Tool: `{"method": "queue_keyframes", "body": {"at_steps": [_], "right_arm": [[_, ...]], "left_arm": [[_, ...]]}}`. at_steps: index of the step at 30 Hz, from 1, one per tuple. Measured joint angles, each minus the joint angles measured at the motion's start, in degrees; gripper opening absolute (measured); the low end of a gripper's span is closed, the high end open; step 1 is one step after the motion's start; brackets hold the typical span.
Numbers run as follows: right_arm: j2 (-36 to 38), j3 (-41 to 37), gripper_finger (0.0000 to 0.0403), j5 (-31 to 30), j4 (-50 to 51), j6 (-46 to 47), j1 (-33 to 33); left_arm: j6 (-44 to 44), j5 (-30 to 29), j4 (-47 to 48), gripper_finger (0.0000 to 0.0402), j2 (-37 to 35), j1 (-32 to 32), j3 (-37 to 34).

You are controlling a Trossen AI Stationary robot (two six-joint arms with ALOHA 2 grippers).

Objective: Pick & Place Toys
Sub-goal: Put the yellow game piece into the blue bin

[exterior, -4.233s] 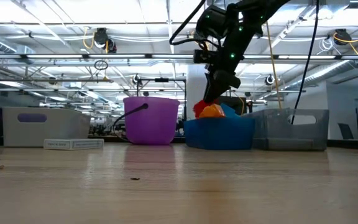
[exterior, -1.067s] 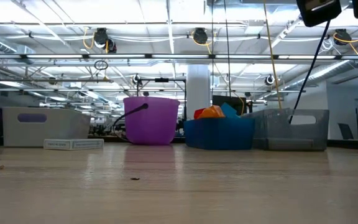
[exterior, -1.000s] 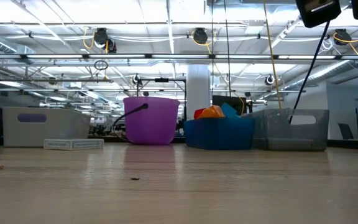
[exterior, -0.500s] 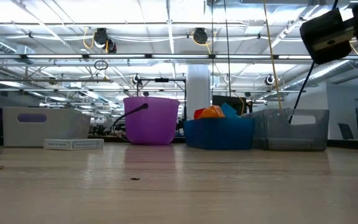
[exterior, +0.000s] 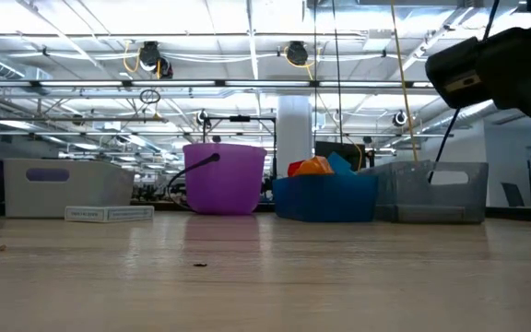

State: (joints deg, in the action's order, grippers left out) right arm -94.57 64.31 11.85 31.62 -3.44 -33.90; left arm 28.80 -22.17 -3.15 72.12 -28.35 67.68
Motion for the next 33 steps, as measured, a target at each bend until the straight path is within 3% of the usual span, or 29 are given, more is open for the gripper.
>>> {"method": "queue_keyframes", "body": {"at_steps": [8,19,33], "right_arm": [[0.0,-0.6,0.0265,-1.6,-0.3,-3.6,-1.2],[0.0,-5.6,0.0265,-4.7,-4.7,-1.7,-1.8],[0.0,-10.5,0.0253,-4.6,-10.7,-0.3,-1.8]], "left_arm": [[0.0,0.0,0.0,0.0266,0.0,0.0,0.0],[0.0,0.0,0.0,0.0266,0.0,0.0,0.0],[0.0,0.0,0.0,0.0266,0.0,0.0,0.0]]}}
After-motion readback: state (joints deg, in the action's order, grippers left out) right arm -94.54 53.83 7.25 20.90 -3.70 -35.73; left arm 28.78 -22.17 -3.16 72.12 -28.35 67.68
